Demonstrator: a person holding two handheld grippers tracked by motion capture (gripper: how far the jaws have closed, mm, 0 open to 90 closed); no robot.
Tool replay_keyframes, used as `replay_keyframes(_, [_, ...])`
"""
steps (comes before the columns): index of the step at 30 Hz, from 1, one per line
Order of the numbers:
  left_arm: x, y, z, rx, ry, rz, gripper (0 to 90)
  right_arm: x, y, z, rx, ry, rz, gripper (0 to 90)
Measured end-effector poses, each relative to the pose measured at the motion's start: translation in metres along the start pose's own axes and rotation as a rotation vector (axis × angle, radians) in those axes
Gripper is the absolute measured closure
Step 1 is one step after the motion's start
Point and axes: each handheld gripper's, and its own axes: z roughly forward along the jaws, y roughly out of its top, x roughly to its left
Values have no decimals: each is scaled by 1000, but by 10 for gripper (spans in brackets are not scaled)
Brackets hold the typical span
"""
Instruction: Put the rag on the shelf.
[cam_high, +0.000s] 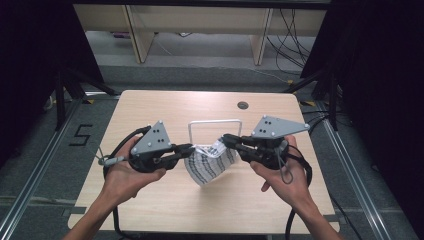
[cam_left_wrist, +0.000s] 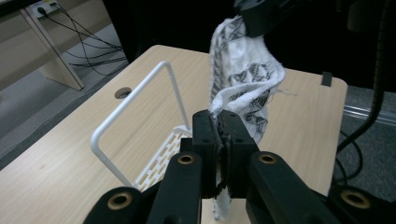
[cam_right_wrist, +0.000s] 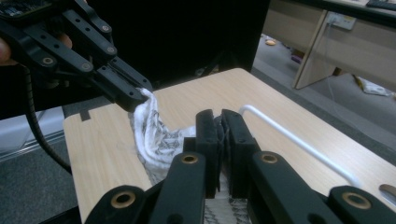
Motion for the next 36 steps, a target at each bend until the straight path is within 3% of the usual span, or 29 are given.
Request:
replay_keyframes(1, [5, 1, 2, -14, 4, -21, 855, -4, 1, 0, -8, 9, -15, 869])
replay_keyframes(2, [8, 1, 4, -15, 7, -28, 855, -3, 1, -2, 3, -8, 18, 868])
replay_keyframes(3, [10, 2, 5, -17, 8, -35, 855, -6, 1, -2, 3, -7, -4, 869])
replay_keyframes(4, [12, 2, 5, -17, 9, -39, 855, -8, 1, -1, -8, 9, 6, 869])
replay_keyframes(5, [14, 3, 6, -25, 6, -44, 855, -9, 1, -3, 2, -16, 1, 869])
replay_keyframes(18, [37, 33, 14, -58, 91, -41, 855, -26, 9, 7, -22, -45, 44, 869])
replay_keyframes(19, [37, 33, 14, -58, 91, -41, 855, -29, 10, 8, -25, -44, 30, 869])
replay_keyframes(24, [49, 41, 22, -67, 110, -57, 855, -39, 15, 11, -35, -59, 67, 869])
replay_keyframes(29, [62, 47, 31, -82, 122, -96, 855, -49, 20, 15, -41, -75, 57, 868])
replay_keyframes(36, [82, 58, 44, -110, 144, -158, 855, -71, 32, 22, -52, -121, 81, 869])
